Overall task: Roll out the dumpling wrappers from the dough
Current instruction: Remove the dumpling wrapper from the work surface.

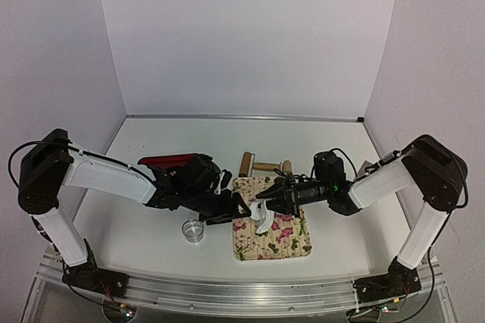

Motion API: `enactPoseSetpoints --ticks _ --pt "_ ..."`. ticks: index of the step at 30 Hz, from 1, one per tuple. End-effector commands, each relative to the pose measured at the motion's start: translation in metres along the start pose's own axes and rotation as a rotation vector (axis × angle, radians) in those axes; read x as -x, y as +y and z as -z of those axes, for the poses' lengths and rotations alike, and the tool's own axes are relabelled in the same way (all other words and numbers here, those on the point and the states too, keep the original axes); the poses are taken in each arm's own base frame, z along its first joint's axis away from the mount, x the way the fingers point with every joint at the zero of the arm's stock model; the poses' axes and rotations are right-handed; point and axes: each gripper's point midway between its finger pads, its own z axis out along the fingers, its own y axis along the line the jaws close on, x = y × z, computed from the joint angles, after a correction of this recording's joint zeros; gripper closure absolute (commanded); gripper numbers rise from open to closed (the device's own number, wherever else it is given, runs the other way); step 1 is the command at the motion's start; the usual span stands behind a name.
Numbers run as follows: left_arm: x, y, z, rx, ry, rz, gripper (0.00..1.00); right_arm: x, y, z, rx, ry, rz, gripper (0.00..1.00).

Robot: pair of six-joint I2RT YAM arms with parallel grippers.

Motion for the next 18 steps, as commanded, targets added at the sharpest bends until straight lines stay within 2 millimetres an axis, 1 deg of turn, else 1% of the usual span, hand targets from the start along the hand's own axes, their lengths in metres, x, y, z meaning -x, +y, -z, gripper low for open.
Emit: enactPoseSetpoints --ticks 1,5,10,18 --pt "0.024 -0.044 0.001 -0.150 -0.044 -0.069 0.33 -0.016 0.035 0.003 0.067 0.052 0.081 1.00" --pt "0.026 -0.048 -0.005 -0.172 -0.036 -0.086 0.35 -0.022 0.041 0.005 0.074 0.071 0.092 1.00" --pt "0.031 -0.057 -0.005 -0.217 -0.048 -0.097 0.41 -0.027 0.045 0.007 0.080 0.084 0.096 1.00" --pt "0.029 -0.067 -0.014 -0.281 -0.017 -0.120 0.57 -0.033 0.055 0.009 0.096 0.093 0.113 1.00"
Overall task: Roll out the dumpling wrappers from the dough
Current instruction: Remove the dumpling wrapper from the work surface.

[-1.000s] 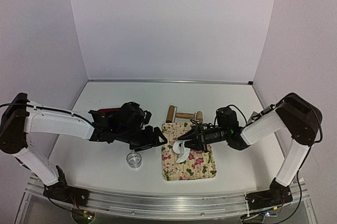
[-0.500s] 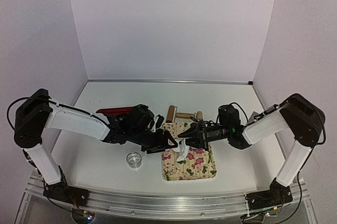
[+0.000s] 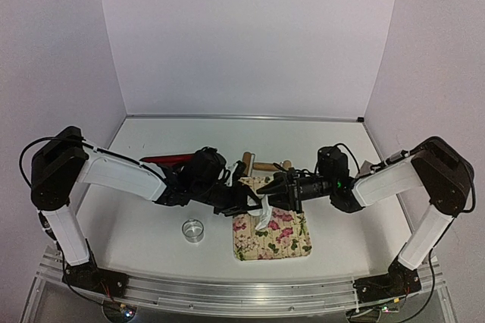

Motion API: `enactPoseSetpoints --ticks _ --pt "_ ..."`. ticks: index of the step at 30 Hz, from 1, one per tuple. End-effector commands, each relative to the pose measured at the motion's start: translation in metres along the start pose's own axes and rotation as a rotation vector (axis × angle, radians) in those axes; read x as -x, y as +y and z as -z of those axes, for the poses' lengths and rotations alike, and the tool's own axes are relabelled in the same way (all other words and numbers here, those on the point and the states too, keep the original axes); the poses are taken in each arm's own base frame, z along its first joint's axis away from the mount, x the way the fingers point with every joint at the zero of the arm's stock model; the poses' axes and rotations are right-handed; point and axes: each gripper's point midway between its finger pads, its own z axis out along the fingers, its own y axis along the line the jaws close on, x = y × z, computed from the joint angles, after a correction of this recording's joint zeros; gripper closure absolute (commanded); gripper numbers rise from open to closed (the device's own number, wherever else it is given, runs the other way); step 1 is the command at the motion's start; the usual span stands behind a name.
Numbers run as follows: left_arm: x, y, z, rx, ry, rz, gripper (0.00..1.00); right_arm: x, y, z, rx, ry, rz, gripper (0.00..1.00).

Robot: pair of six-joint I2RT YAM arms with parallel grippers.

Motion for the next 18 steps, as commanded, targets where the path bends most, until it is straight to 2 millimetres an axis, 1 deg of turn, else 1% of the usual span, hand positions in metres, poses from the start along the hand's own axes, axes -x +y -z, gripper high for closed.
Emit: enactPoseSetpoints --ticks 1,4,7,9,14,18 --pt "0.013 -0.026 -0.007 -0.103 -0.009 -0.049 0.60 -0.015 0.035 0.003 0.064 0.037 0.090 1.00" --pt "0.015 -0.025 -0.009 -0.100 -0.013 -0.045 0.71 -0.016 0.034 0.004 0.065 0.033 0.089 1.00" --pt "0.016 -0.013 -0.009 -0.053 -0.035 -0.001 0.81 -0.017 0.035 0.006 0.073 0.023 0.097 1.00" --pt "0.016 -0.004 -0.008 -0.028 -0.046 0.034 0.85 -0.018 0.037 0.008 0.078 0.018 0.103 1.00" --pt "0.011 0.005 -0.010 -0.010 -0.041 0.091 0.90 -0.023 0.047 0.011 0.102 0.014 0.133 1.00" --pt "0.009 0.012 -0.013 -0.006 -0.035 0.135 0.91 -0.026 0.049 0.012 0.110 0.011 0.136 1.00"
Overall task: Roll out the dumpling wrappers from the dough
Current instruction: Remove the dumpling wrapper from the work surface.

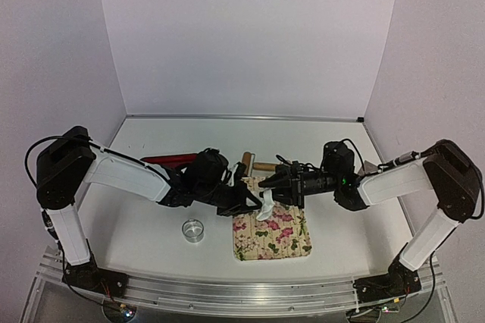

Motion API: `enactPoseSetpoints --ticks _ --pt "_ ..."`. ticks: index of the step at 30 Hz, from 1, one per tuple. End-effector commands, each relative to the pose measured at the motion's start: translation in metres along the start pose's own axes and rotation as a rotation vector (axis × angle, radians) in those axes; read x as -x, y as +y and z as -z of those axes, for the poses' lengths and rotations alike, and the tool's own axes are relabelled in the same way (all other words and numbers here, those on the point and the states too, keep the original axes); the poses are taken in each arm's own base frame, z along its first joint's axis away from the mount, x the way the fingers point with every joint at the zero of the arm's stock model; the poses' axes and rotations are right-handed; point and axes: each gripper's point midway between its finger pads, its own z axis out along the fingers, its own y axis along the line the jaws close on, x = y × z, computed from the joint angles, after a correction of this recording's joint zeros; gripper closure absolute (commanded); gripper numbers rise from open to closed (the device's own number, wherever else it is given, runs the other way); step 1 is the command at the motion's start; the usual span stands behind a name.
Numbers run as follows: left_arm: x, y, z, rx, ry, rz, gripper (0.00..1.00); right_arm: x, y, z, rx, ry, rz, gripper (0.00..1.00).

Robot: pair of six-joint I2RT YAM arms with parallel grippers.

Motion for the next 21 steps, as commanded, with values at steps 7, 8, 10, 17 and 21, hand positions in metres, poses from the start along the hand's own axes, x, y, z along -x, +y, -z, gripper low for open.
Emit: enactPoseSetpoints --ticks 7,8,10,17,21 --pt "-0.006 0.022 -0.005 -0.016 0.012 0.117 0.92 -0.012 0.023 0.014 0.078 -0.033 0.063 1.00" --pt "-0.008 0.025 -0.006 -0.007 0.018 0.123 0.92 -0.013 0.024 0.016 0.082 -0.037 0.065 1.00" --pt "-0.009 0.028 -0.008 0.001 0.028 0.130 0.92 -0.014 0.026 0.017 0.087 -0.041 0.068 1.00" --pt "-0.011 0.035 -0.019 0.034 0.062 0.145 0.92 -0.015 0.032 0.019 0.101 -0.048 0.076 1.00" --pt "-0.011 0.038 -0.025 0.060 0.083 0.137 0.83 -0.015 0.032 0.021 0.104 -0.058 0.072 1.00"
